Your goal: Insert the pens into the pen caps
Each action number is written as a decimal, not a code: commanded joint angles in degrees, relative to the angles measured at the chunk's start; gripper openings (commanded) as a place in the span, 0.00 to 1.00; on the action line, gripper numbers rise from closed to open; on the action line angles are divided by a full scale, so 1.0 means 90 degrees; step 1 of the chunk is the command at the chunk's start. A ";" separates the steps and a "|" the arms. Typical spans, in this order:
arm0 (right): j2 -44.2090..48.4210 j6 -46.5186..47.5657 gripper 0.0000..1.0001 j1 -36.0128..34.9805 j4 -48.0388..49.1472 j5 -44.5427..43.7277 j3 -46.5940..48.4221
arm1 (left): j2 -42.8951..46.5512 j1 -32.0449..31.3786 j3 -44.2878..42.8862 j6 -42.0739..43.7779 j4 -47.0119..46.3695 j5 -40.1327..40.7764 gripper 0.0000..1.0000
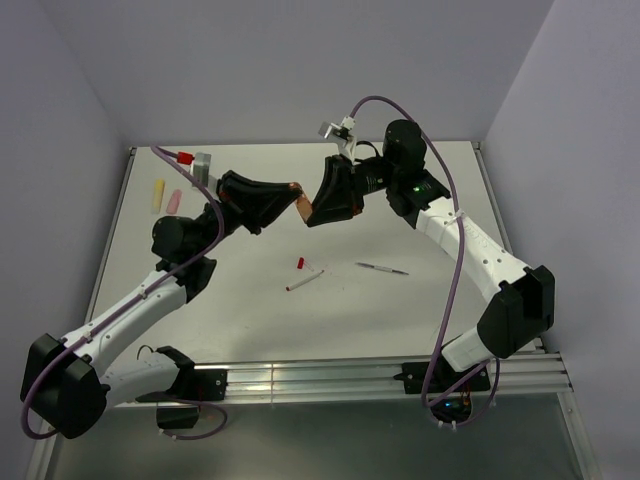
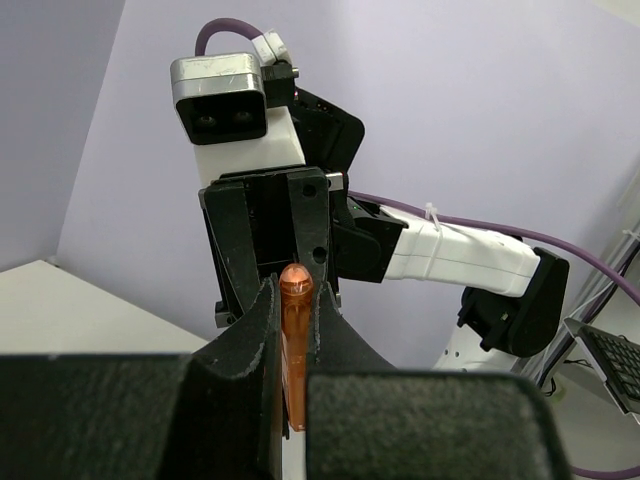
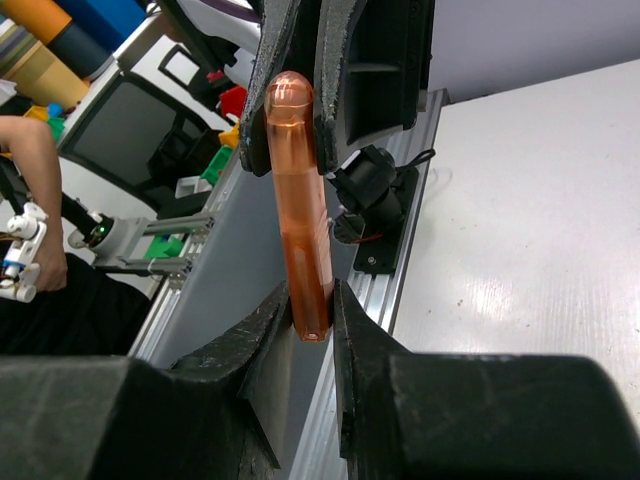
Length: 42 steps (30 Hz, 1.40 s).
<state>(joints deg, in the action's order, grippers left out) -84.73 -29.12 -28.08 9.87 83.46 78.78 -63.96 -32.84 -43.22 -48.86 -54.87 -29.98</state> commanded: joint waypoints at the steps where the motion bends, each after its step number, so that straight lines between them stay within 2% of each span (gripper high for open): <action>1: 0.0303 -0.0309 0.00 -0.0084 0.1843 -0.1207 0.1110 | -0.0696 -0.0550 0.0857 0.0429 0.2962 -0.2050 0.00; 7: 0.0478 -0.0173 0.00 -0.0074 0.1794 -0.1188 0.0535 | -0.0725 -0.0375 0.0087 0.0995 0.3508 -0.2011 0.00; 13: 0.0674 -0.0006 0.00 0.0004 0.1755 -0.1265 -0.0374 | -0.0891 0.0484 -0.1124 0.1396 0.4007 -0.2137 0.00; 18: 0.0713 0.0062 0.13 -0.0006 0.1667 -0.1334 -0.0667 | -0.0920 0.0699 -0.1555 0.1484 0.4007 -0.2197 0.00; 25: 0.0723 0.0423 0.23 0.0004 0.1287 -0.1402 -0.0931 | -0.0901 0.0895 -0.1682 0.1376 0.3821 -0.1943 0.00; 29: 0.0733 0.0832 0.38 -0.0006 0.0761 -0.1470 -0.1029 | -0.0988 0.1158 -0.1984 0.1571 0.4055 -0.1904 0.00; 32: 0.0762 0.1525 0.51 -0.0006 -0.0049 -0.1684 -0.1000 | -0.1096 0.1402 -0.2209 0.1688 0.4231 -0.1943 0.00; 34: 0.0791 0.2111 0.56 0.0004 -0.0753 -0.1822 -0.0961 | -0.1203 0.1539 -0.2413 0.1796 0.4523 -0.1991 0.00; 36: 0.0820 0.2608 0.70 0.0004 -0.1366 -0.1977 -0.0922 | -0.1349 0.1724 -0.2579 0.2069 0.4845 -0.2001 0.00; 39: 0.0830 0.3166 0.86 -0.0005 -0.2128 -0.2211 -0.0892 | -0.1738 0.2017 -0.3135 0.2878 0.6210 -0.2050 0.00; 42: 0.0889 0.3508 0.93 0.0033 -0.2443 -0.2330 -0.1029 | -0.2247 0.2369 -0.3702 0.3757 0.7578 -0.2118 0.00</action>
<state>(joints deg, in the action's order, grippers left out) -79.68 -4.62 -27.86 -6.11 63.77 68.75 -81.01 -14.31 -71.99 -25.80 -1.26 -49.34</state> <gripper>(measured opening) 0.922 0.090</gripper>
